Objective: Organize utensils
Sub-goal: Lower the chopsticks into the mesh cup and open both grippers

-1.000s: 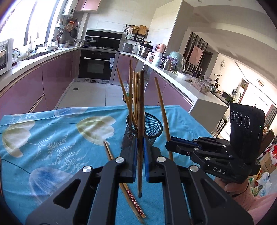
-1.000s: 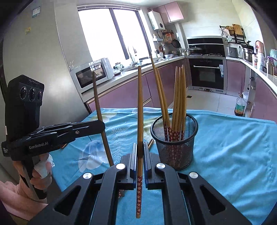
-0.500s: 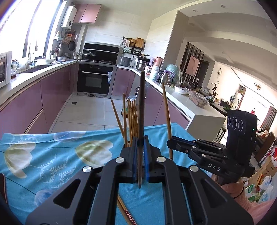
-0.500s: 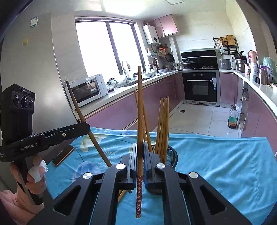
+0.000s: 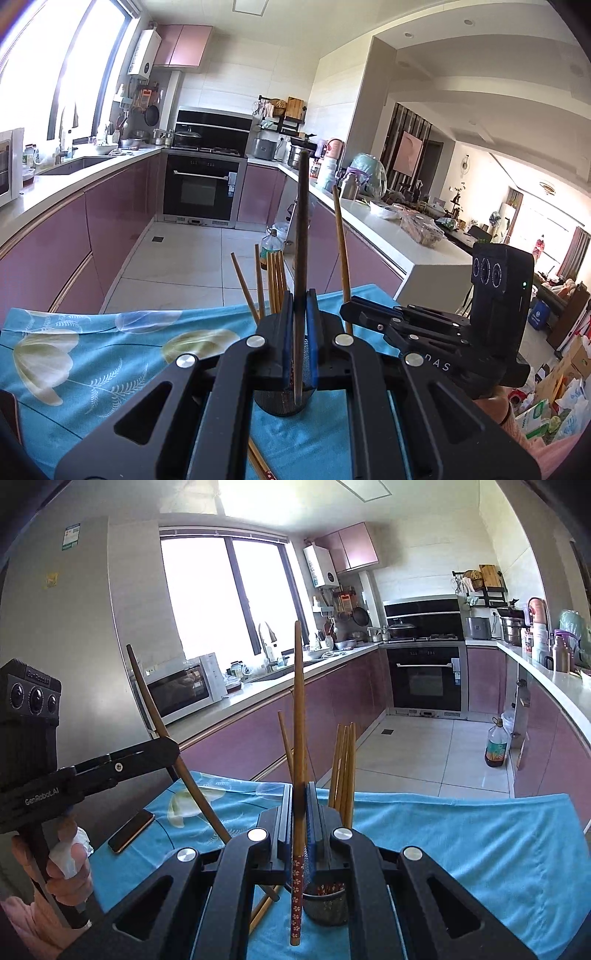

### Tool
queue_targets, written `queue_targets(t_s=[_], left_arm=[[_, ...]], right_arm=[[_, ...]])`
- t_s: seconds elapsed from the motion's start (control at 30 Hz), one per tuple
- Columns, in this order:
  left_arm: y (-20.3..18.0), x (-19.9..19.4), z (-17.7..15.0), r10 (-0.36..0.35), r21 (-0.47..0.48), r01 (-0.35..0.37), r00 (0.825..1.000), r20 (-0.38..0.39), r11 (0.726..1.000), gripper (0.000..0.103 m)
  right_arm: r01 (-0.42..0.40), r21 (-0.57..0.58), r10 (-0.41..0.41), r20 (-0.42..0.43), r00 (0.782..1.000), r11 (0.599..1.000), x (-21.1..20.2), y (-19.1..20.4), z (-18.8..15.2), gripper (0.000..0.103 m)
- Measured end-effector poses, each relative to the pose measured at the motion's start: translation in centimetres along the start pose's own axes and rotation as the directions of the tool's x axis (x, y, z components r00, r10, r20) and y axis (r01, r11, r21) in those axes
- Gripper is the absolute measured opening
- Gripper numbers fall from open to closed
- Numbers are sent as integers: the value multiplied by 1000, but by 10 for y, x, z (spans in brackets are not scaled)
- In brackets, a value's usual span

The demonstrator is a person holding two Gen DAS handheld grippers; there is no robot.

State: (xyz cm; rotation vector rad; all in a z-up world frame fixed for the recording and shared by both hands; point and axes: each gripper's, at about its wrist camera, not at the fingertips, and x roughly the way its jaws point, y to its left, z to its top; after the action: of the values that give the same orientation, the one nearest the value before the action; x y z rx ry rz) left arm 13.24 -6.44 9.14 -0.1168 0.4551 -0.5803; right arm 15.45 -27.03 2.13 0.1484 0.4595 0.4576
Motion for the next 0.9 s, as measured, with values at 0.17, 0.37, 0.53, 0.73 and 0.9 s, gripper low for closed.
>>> queue_targets(t_s=[0.17, 0.37, 0.53, 0.73, 0.9], left_arm=[[-1, 2, 8, 6, 5, -6, 1000, 13, 1000, 7], [-3, 5, 16, 13, 11, -13, 1000, 24, 1000, 7], [-2, 13, 16, 27, 11, -28, 999, 17, 1000, 7], [-6, 31, 14, 50, 5, -50, 999, -21, 999, 7], [-3, 44, 12, 65, 12, -64, 997, -50, 998, 7]], right_arm=[[3, -1, -3, 10, 1000, 1000, 5, -1, 6, 6], [14, 8, -15, 15, 1000, 1000, 12, -5, 10, 6], [22, 26, -22, 17, 1000, 999, 22, -10, 14, 6], [50, 27, -50, 14, 999, 998, 35, -11, 14, 6], [85, 22, -85, 17, 996, 996, 45, -14, 12, 6]])
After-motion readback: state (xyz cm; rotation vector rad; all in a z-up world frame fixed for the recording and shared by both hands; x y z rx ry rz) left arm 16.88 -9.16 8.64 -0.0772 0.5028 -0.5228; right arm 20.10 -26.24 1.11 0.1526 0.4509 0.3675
